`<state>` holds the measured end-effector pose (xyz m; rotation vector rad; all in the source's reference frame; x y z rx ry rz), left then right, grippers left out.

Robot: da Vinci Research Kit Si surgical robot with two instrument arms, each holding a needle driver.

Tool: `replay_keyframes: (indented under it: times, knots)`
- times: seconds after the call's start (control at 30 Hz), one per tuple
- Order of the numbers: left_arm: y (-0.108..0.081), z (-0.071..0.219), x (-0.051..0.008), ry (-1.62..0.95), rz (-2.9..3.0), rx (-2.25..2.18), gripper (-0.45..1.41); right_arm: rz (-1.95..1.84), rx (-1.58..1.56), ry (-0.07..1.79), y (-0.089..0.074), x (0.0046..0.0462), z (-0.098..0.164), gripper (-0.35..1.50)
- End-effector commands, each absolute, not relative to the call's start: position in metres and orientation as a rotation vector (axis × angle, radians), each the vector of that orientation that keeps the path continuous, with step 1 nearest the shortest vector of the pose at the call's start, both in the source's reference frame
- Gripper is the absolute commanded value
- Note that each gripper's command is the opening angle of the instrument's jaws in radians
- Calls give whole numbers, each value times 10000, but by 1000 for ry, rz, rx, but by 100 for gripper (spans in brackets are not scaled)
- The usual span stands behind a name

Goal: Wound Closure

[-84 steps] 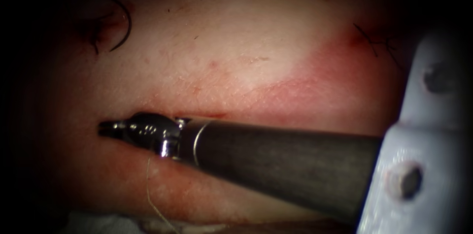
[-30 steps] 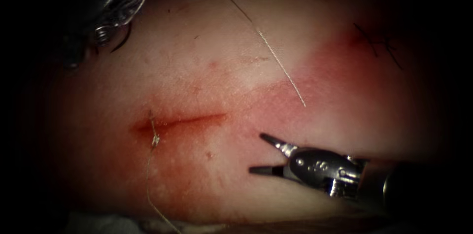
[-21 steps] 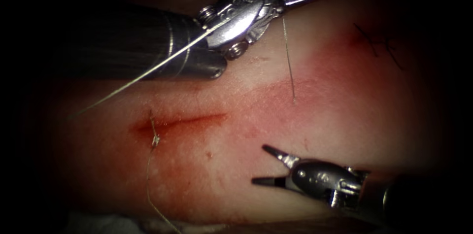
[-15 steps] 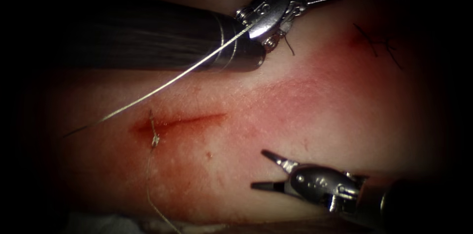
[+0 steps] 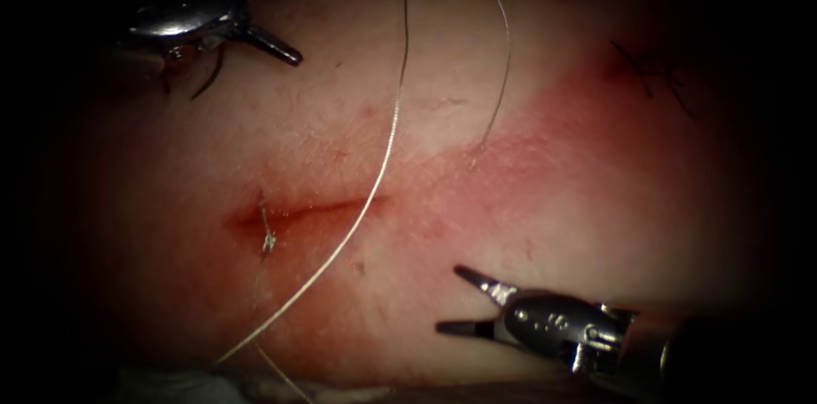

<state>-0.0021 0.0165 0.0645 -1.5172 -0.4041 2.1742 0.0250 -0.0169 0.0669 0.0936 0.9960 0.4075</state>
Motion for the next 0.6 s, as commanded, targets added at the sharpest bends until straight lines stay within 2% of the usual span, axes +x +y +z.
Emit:
replay_keyframes:
  times: [0.03, 0.13, 0.27, 0.43, 0.6]
  knots:
    - [167, 640, 4, -387, 2170, -1507, 121, 407, 99, 999, -175, 257, 677, 148]
    - [163, 617, 53, -337, 2155, -1528, 118, 407, 99, 999, -174, 257, 677, 148]
    - [125, 590, 68, -325, 2114, -1568, 108, 409, 99, 998, -173, 256, 677, 148]
    - [46, 562, 41, -350, 2059, -1687, 99, 406, 102, 1001, -174, 256, 676, 148]
    - [-72, 519, -22, -381, 2036, -1871, 71, 404, 103, 1001, -174, 253, 677, 148]
